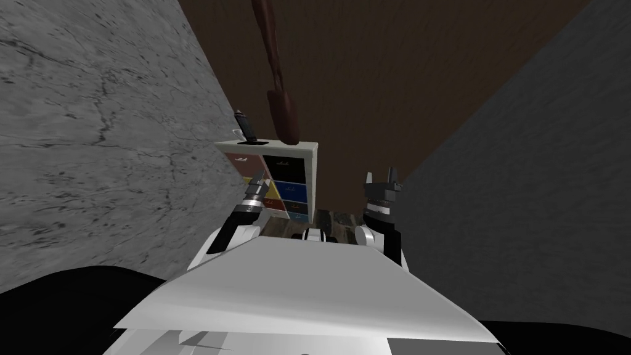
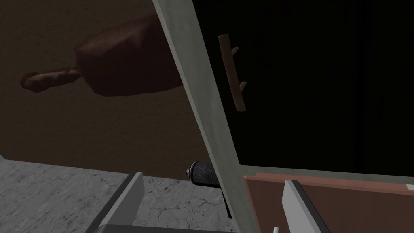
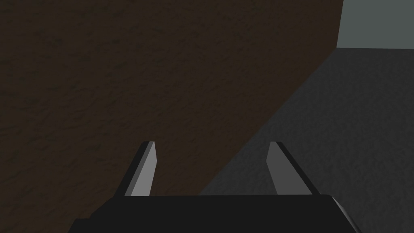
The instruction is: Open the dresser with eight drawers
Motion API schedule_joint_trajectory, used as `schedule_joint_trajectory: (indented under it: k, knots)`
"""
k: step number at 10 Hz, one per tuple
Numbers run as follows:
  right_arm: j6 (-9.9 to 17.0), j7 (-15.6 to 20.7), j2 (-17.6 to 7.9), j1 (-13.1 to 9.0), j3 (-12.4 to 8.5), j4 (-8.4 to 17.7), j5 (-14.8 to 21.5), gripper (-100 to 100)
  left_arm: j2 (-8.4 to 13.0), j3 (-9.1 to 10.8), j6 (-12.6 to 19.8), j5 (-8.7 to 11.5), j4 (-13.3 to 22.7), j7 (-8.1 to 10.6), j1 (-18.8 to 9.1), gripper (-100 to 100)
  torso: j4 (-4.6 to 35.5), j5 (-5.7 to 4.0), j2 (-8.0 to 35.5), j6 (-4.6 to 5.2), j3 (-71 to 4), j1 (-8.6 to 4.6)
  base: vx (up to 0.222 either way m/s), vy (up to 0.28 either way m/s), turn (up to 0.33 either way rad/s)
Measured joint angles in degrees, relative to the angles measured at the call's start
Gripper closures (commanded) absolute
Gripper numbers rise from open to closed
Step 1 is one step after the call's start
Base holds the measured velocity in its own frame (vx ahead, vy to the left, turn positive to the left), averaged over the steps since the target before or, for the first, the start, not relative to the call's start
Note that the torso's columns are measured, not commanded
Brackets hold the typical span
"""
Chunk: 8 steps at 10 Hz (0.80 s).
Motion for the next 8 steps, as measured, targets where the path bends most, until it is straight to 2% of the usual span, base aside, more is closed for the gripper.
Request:
schedule_joint_trajectory:
  k: [3, 8]
  knots:
    - [0.0, 0.0, 0.0, 0.0, 0.0, 0.0, 0.0, 0, 1.6, 0.30, 4.6, 0.3, -1.2, 0.47, 0.3, -100, 0.0, 0.01, 0.0, 0.00, 0.0, 0.03, 0.096, -0.043, -0.041]
    - [0.0, 0.0, 0.0, 0.0, 0.0, 0.0, 0.0, 0, 3.1, -0.07, 11.1, 0.3, -4.0, 0.73, 1.1, -100, 0.0, 0.04, 0.1, 0.00, 0.1, 0.12, 0.081, -0.051, -0.034]
